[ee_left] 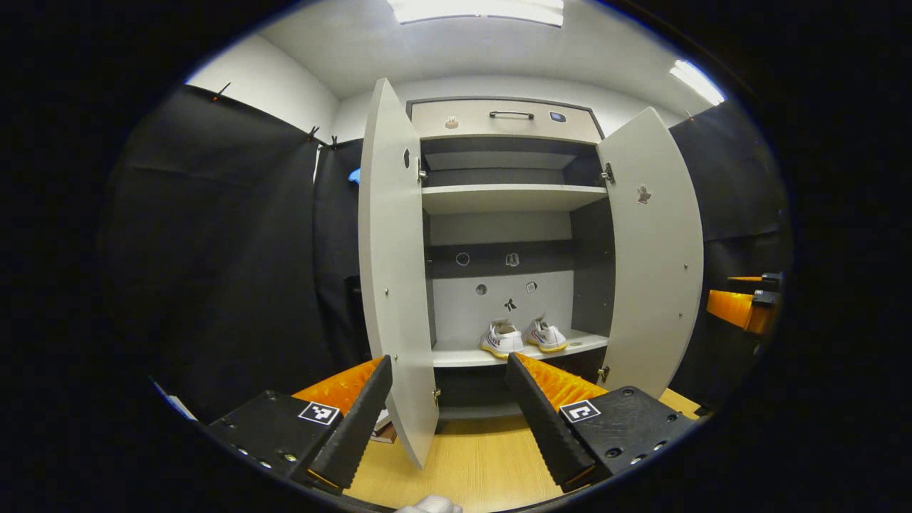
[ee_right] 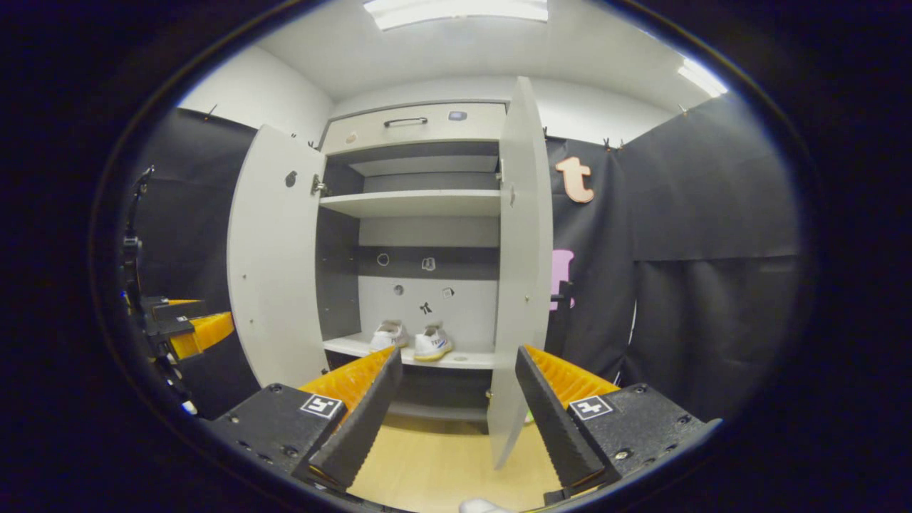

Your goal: Grab one shoe with the right hand and put it into the shoe cabinet, grab the other shoe with the left hand and put it into the shoe cabinet; then close the right door with the right hand and the left door with the left hand.

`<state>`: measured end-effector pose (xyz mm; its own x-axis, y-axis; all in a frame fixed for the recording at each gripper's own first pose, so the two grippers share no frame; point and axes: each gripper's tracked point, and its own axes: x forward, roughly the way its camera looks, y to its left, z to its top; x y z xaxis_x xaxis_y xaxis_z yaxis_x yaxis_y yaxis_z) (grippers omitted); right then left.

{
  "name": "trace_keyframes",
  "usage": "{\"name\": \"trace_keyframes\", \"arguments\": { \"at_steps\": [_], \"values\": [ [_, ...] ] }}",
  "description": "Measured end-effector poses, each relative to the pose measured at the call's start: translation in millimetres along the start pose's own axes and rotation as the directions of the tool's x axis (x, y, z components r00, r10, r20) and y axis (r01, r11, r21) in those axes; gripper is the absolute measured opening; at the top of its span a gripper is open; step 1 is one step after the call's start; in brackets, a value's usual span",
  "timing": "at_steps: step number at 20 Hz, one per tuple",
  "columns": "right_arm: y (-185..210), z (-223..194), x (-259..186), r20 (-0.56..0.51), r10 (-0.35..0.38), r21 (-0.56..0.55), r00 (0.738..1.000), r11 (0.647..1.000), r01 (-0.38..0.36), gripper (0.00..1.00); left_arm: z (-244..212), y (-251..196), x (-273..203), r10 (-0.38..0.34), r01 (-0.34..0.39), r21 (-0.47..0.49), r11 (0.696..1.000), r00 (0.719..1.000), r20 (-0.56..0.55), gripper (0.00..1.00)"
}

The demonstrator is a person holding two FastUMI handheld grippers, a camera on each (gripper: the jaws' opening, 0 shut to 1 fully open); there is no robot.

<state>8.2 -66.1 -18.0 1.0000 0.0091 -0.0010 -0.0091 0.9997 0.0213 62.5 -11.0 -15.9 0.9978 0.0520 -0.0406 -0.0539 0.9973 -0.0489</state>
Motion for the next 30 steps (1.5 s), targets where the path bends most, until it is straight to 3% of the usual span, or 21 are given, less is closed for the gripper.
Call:
{"name": "trace_keyframes", "arguments": {
  "at_steps": [3, 4, 9, 13, 17, 19, 23, 25, 26, 27, 30],
  "values": [
    [-38, 5, 10, 0.008, -0.059, -0.035, 0.998, 0.998, 0.059, 1.00, 2, -8, 0, -0.010, 0.010, -0.024, 1.000, 1.000, 0.011, 1.00],
    [-56, 6, 13, 0.008, -0.089, -0.032, 0.996, 0.996, 0.089, 1.00, 2, -9, 0, -0.006, 0.006, -0.019, 1.000, 1.000, 0.012, 0.96],
    [-148, 1, 44, -0.013, -0.235, -0.005, 0.972, 0.972, 0.235, 1.00, -3, -23, 2, 0.003, -0.003, -0.029, 1.000, 1.000, 0.002, 0.96],
    [-181, -5, 78, -0.036, -0.254, 0.021, 0.967, 0.967, 0.254, 1.00, -3, -33, 6, 0.018, -0.018, -0.032, 0.999, 1.000, 0.006, 0.96],
    [-174, -4, 108, -0.048, -0.196, 0.007, 0.979, 0.981, 0.196, 1.00, -7, -37, 9, 0.041, -0.042, -0.050, 0.998, 0.999, -0.009, 0.96],
    [-166, -2, 114, -0.044, -0.133, -0.003, 0.990, 0.991, 0.133, 0.96, -9, -39, 13, 0.046, -0.047, -0.053, 0.997, 0.999, -0.015, 0.96],
    [-153, -3, 112, -0.063, -0.078, -0.014, 0.995, 0.997, 0.077, 0.93, -6, -44, 17, 0.034, -0.035, -0.063, 0.997, 0.999, -0.017, 0.96],
    [-133, -2, 111, -0.068, -0.034, -0.015, 0.997, 0.999, 0.033, 0.87, -3, -46, 17, 0.028, -0.029, -0.060, 0.998, 1.000, -0.012, 0.96],
    [-120, -4, 112, -0.073, -0.011, -0.011, 0.997, 1.000, 0.010, 0.87, -1, -46, 17, 0.025, -0.026, -0.057, 0.998, 1.000, -0.009, 0.96],
    [-109, -2, 111, -0.070, 0.006, -0.007, 0.998, 1.000, -0.007, 0.93, -1, -46, 17, 0.023, -0.023, -0.051, 0.998, 1.000, -0.007, 0.96],
    [-68, -3, 119, -0.065, 0.062, -0.016, 0.996, 0.998, -0.063, 0.93, 1, -39, 13, 0.029, -0.030, -0.049, 0.998, 1.000, -0.007, 0.96]
  ]
}}
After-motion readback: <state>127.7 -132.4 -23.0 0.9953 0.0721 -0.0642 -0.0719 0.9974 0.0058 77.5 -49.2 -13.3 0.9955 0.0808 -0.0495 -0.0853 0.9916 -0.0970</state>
